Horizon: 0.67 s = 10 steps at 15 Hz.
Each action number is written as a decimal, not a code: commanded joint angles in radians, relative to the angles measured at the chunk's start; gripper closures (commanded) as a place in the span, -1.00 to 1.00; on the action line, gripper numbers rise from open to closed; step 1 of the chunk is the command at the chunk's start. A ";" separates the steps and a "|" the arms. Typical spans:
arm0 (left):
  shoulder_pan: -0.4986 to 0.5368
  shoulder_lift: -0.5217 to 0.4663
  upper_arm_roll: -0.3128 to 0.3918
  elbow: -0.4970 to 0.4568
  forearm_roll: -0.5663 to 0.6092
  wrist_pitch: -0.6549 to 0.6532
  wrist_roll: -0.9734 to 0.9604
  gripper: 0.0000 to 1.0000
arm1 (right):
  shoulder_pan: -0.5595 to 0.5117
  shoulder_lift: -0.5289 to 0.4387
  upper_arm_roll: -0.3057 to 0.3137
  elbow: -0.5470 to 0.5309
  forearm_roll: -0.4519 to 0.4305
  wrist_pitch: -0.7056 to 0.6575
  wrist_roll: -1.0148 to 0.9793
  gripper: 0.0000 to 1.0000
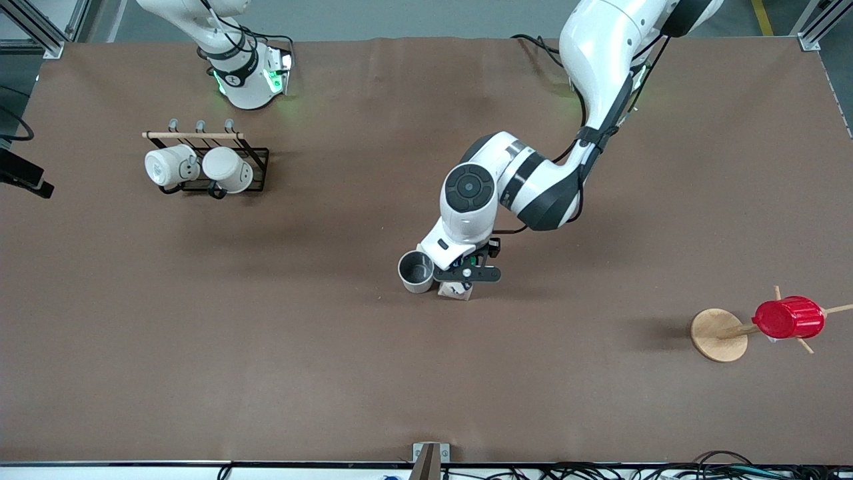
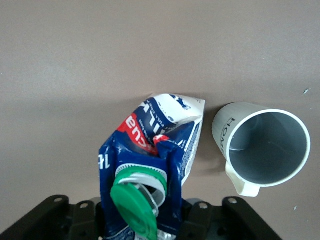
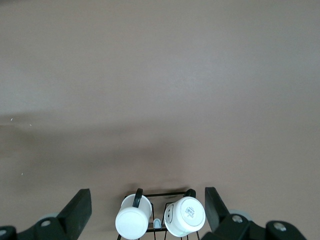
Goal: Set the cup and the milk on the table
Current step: 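Lower the milk carton beside the mug with the left gripper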
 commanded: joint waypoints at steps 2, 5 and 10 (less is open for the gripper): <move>-0.009 0.009 0.008 0.026 -0.010 -0.019 -0.021 -0.66 | -0.005 -0.036 0.012 -0.039 0.001 0.003 -0.012 -1.00; -0.005 -0.002 0.008 0.026 -0.010 -0.010 -0.073 -1.00 | -0.004 -0.036 0.012 -0.037 0.003 0.005 -0.014 -1.00; 0.035 -0.100 0.019 -0.009 -0.005 -0.022 -0.076 -1.00 | -0.005 -0.033 0.009 -0.037 0.004 0.008 -0.014 -1.00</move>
